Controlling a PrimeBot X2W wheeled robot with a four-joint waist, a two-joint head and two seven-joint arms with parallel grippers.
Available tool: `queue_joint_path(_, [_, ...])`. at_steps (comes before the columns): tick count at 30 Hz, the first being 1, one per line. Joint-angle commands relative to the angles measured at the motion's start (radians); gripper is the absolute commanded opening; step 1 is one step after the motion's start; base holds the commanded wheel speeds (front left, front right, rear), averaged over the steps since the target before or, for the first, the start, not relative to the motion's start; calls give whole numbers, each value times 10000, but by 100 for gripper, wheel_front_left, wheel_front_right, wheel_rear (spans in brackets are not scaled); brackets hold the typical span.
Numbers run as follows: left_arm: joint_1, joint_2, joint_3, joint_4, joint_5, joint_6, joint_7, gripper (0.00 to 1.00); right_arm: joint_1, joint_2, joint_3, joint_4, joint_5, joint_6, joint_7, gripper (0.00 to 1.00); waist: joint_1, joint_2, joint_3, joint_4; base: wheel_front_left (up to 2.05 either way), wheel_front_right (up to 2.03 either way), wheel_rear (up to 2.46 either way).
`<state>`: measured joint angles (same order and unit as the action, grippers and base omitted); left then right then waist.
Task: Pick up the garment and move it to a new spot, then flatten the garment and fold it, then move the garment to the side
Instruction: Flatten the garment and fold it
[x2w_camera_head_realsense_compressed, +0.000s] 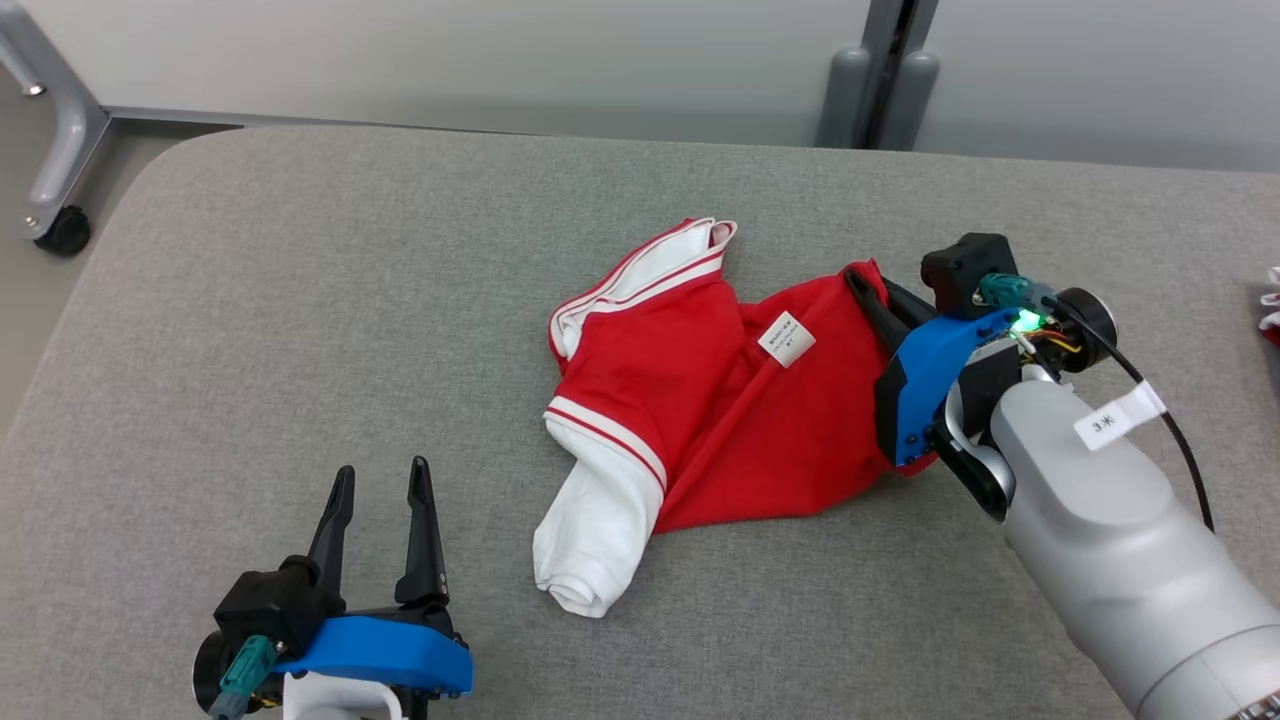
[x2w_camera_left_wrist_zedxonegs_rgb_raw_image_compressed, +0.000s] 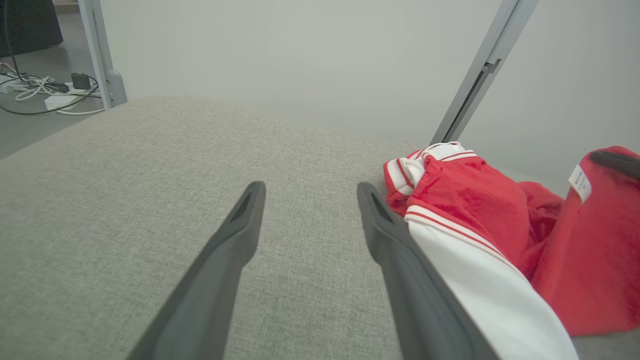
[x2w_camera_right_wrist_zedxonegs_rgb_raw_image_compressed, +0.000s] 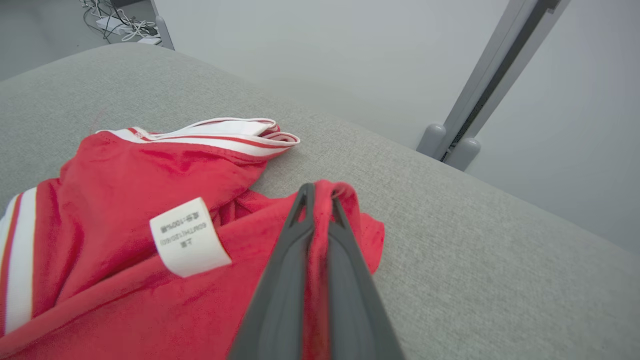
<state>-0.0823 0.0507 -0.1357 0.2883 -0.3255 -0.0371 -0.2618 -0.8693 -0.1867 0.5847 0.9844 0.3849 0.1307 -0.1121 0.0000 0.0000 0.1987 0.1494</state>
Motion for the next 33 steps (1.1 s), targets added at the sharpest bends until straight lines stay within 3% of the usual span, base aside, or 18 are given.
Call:
queue_joint_path(1, [-20,-5,53,-6,42,-30,-47,100,275,-89,-22,-88,58,1,-132,0,0,0,-117,-142,0,0,0])
queue_joint_path(7, [121,-6,189,-45,218,-54,-47,100,1853,-570,-378,-1555,178,1,-977,0,0,0,-404,-833,0,0,0])
queue_joint_path(11, [196,5,335,-98,290,-66,-47,100,3495,-733,-1211,-2620,-114,1,-1224,0,0,0,-523,-1327,0,0,0])
queue_joint_path(17, [236,83,472,-110,434,-126,-47,100,6048,5,-3020,-4244,-933,1,-1478,2,0,0,-458,-1996,0,0,0])
queue_joint_path(19, [197,101,469,-68,466,-151,-47,100,6571,275,-3475,-4468,-1356,1,-1511,32,0,0,-428,-2060,0,0,0])
queue_joint_path(20, [183,98,465,-51,463,-158,-47,100,6754,386,-3704,-4592,-1539,1,-1529,42,0,0,-416,-2085,0,0,0])
queue_joint_path(21, [174,100,467,-35,460,-175,-47,100,6966,469,-3916,-4698,-1696,-1,-1531,45,0,0,-408,-2105,0,0,0])
queue_joint_path(22, [170,100,474,-22,472,-188,-47,100,7148,536,-4099,-4795,-1872,-1,-1535,100,0,0,-402,-2124,0,0,0])
queue_joint_path(26, [192,93,481,27,518,-219,-47,100,7749,809,-4782,-5202,-2262,1,-1540,100,0,0,-420,-2152,0,0,0])
queue_joint_path(33, [253,62,406,121,545,-248,-47,100,8138,730,-5695,-6103,-2608,1,-1542,100,0,0,-582,-2103,0,0,0])
